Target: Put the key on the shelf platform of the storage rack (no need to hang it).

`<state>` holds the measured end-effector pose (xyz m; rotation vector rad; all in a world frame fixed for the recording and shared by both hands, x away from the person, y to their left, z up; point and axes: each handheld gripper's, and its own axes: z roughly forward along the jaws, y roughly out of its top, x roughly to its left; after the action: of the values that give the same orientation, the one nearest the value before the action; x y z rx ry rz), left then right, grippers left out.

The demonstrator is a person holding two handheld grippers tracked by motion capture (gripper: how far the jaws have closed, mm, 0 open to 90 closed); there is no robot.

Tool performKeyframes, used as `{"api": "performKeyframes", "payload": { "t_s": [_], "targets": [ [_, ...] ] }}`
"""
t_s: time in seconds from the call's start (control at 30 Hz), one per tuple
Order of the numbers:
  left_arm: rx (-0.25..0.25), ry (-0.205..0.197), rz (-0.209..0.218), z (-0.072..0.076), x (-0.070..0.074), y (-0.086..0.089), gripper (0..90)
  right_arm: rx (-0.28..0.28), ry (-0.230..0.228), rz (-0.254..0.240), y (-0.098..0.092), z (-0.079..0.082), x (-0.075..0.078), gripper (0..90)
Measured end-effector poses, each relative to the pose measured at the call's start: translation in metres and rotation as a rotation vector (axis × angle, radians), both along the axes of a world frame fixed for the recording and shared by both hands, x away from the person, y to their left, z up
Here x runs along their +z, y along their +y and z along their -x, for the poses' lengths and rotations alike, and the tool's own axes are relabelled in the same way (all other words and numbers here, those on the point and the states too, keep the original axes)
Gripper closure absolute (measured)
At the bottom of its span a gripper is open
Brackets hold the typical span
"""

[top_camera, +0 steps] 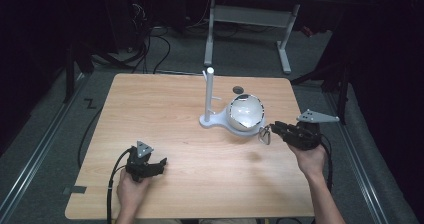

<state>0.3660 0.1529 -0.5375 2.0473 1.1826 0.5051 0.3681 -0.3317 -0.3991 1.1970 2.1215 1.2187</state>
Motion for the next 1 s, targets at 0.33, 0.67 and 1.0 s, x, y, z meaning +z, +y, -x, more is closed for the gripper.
{"api": "performKeyframes", "payload": {
  "t_s": [0.33,0.67,1.0],
  "targets": [
    [0.000,0.000,0.000,0.000,0.000,0.000,23.8,0.011,-0.018,0.008,0.003,-0.012,0.019,74.5],
    [0.000,0.000,0.001,0.000,0.000,0.000,23.8,0.027,-0.020,0.000,0.011,-0.030,0.030,74.5],
    [0.000,0.000,0.000,0.000,0.000,0.000,23.7,0.035,-0.012,0.013,0.025,-0.051,0.036,74.5]
  ]
}}
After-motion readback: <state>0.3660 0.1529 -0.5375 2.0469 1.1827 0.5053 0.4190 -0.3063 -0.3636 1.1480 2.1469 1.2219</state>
